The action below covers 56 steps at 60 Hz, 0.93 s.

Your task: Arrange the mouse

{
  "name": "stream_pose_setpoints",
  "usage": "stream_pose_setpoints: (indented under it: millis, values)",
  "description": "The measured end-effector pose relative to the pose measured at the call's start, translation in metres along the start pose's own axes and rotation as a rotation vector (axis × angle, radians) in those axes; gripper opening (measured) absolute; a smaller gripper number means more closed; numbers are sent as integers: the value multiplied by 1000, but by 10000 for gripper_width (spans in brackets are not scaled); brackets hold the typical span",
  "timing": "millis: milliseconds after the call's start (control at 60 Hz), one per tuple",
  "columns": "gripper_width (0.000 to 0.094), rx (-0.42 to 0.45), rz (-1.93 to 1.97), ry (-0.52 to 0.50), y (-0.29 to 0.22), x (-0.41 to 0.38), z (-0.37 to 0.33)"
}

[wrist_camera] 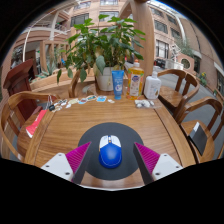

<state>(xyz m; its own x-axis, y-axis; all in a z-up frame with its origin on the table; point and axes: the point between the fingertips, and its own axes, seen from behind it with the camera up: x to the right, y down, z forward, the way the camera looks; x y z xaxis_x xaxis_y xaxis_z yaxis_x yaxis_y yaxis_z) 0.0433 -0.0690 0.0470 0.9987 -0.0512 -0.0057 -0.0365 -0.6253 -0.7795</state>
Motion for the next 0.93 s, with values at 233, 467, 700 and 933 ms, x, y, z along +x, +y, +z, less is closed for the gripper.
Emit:
stream_pose_setpoints:
  millis: [233,467,700,933]
  values:
    - [857,95,-3,26,-30,7,-99]
    - [856,122,-34,37,-18,5,-176]
    - [855,115,-56,15,4,-3,-213]
    - [857,136,-82,40,3,6,-225]
